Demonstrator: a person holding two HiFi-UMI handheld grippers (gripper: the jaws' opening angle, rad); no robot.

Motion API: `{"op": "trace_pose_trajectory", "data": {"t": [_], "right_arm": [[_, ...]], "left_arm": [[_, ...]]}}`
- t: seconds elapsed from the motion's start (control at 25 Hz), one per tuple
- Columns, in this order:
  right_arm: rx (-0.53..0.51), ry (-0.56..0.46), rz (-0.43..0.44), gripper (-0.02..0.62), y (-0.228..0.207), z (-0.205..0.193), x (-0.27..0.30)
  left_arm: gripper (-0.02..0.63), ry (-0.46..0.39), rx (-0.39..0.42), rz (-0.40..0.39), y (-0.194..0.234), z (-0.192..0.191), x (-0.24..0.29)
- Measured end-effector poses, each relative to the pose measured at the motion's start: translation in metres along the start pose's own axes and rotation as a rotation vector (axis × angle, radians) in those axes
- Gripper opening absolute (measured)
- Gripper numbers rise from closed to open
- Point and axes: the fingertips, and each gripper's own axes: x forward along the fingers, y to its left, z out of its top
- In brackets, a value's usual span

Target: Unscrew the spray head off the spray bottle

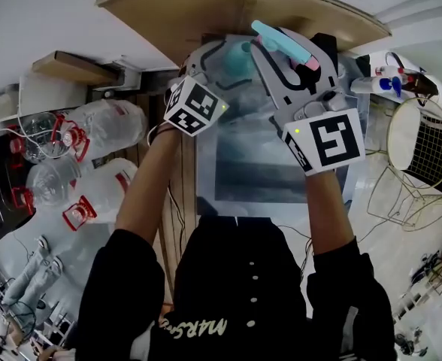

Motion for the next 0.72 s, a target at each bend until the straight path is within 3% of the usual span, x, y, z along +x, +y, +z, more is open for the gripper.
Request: {"op": "trace_pose_trajectory", "data": {"t": [0.4,0.72], "right_arm": [[-0.013,-0.077,-0.004,0.15,0.001,0.045,-0.02],[-0.023,-0.099,0.009,0.15,0.001,0.074,-0.051]], "left_arm": [[0.413,-0.03,-0.026,0.041,-0.006,0.021,-0.03],[0.406,-0.094,-0.017,0.116,-0.022,0.056,-0.073]]}}
